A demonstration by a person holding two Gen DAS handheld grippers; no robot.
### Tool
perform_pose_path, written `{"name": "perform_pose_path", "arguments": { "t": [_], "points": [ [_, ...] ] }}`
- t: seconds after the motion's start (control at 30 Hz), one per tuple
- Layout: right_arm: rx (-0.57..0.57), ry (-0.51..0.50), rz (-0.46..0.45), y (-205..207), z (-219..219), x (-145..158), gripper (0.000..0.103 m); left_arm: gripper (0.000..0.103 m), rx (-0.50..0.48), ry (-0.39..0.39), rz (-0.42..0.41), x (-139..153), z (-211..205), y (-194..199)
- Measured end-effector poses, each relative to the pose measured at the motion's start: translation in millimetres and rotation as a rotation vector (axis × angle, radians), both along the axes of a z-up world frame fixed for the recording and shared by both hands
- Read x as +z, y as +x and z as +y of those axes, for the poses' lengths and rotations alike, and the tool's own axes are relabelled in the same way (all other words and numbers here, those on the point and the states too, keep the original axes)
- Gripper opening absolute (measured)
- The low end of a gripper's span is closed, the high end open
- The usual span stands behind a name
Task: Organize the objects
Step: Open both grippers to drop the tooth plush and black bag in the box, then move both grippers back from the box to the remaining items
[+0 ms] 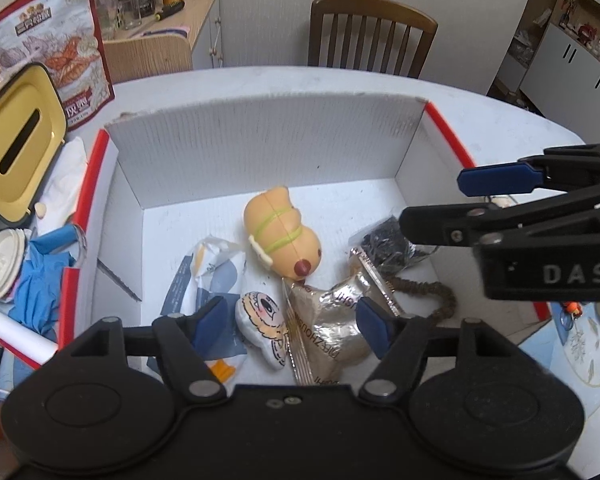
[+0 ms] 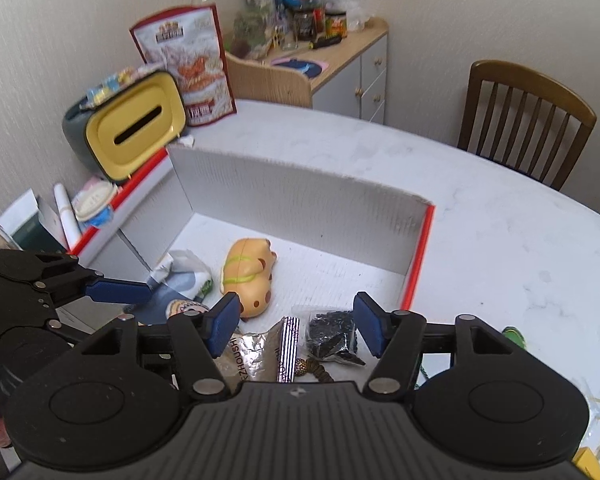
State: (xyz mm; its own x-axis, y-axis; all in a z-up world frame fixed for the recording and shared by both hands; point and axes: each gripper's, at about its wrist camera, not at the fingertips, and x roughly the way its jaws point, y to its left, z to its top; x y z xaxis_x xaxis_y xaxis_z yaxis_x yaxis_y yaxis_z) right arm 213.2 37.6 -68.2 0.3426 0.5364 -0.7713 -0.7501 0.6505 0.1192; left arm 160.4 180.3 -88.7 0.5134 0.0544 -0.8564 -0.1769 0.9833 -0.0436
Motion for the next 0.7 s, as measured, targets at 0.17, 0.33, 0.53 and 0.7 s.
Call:
{"name": "perform_pose_path", "arguments": {
  "t": [0.17,0.33,0.53,0.7],
  "points": [
    [-0.024,0.055,-0.011,-6,-21,17,0.065,0.077,0.000,0.013,-0.037,14,-6,-6],
    [-0.038,0.100,-0.028,-15,-42,32,0.067,0.081,-0.008,0.023,-0.071,27,-16,-13],
    [-0.036,0.145,-0.061,-30,-68,48,0.071,0.085,-0.012,0.032,-0.106,40,-31,-21],
    [-0.030,0.185,-0.077,-40,-93,59,0.078,0.091,-0.008,0.053,-0.132,50,-44,-27]
  ]
}}
